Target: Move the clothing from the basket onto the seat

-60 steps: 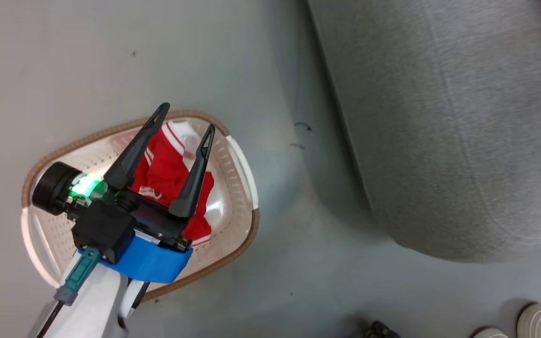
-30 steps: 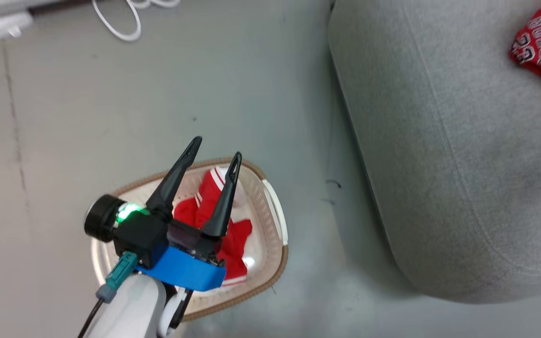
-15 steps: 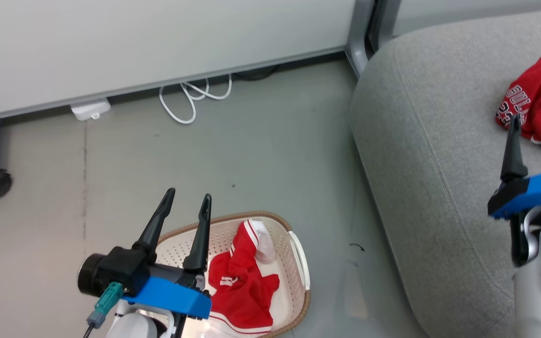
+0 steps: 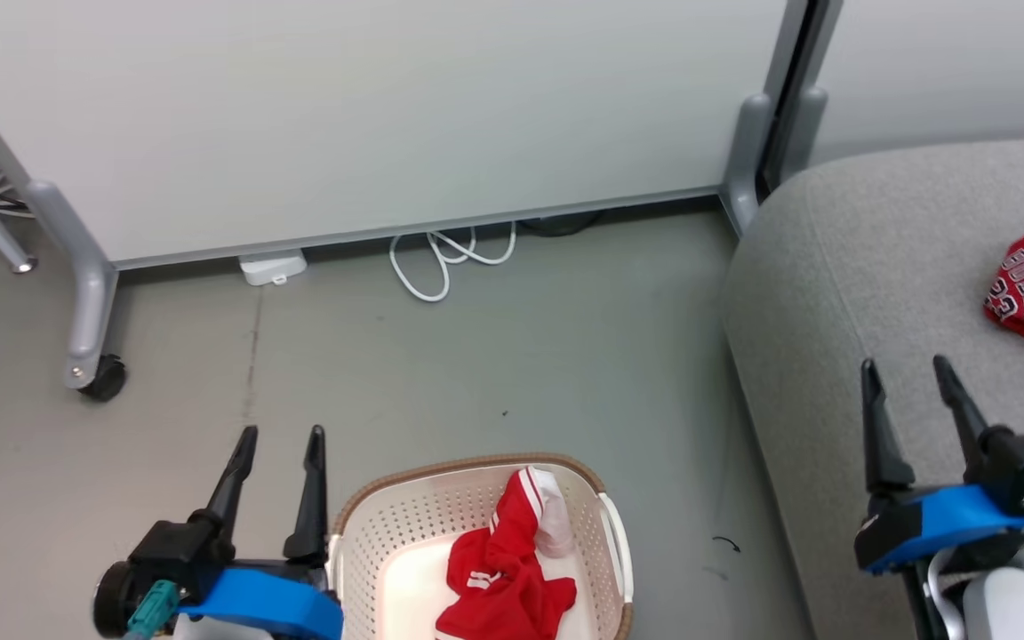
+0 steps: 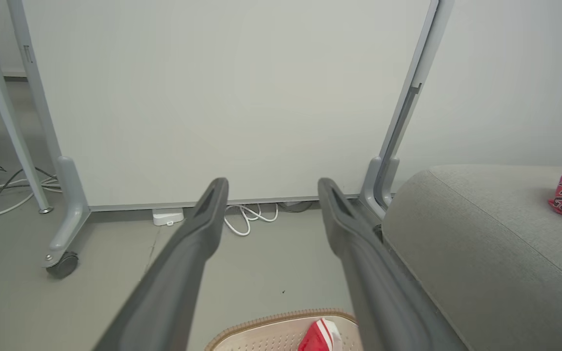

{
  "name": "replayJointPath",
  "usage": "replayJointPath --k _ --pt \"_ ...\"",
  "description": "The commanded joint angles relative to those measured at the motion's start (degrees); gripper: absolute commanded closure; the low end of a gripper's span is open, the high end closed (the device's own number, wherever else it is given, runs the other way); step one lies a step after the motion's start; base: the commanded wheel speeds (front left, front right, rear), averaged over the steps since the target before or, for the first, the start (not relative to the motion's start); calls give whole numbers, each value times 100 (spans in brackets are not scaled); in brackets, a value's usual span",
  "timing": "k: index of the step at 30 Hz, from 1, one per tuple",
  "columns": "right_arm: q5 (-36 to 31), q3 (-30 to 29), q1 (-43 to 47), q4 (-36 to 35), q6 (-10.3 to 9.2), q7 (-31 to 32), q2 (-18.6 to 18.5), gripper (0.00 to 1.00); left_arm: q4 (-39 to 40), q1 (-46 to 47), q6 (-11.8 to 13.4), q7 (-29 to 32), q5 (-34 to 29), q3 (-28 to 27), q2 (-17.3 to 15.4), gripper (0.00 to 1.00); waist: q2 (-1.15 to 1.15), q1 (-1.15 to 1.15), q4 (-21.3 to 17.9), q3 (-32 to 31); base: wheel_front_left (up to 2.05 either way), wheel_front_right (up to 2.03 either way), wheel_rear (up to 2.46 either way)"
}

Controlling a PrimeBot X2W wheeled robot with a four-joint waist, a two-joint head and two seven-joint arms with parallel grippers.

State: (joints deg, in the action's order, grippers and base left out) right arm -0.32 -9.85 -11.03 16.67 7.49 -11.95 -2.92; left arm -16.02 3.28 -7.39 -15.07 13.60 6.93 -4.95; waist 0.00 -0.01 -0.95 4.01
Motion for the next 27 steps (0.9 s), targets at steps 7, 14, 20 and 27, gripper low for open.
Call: replayJointPath --k 7,14,20,27 --pt "351 460 630 -345 2 217 1 0 -195 -196 -11 -15 -6 -394 -120 0 0 1 307 -270 0 0 0" --pt "530 724 864 -350 2 248 1 0 -442 -252 -11 -16 12 -533 -151 0 0 1 489 -406 0 0 0" --pt "612 708 953 -347 2 214 2 0 -573 -190 -11 -16 -9 -496 -157 0 0 1 563 -462 0 0 0" --pt "606 698 967 -374 2 240 2 0 -551 -176 -11 -16 -3 -444 -146 0 0 1 549 -480 0 0 0"
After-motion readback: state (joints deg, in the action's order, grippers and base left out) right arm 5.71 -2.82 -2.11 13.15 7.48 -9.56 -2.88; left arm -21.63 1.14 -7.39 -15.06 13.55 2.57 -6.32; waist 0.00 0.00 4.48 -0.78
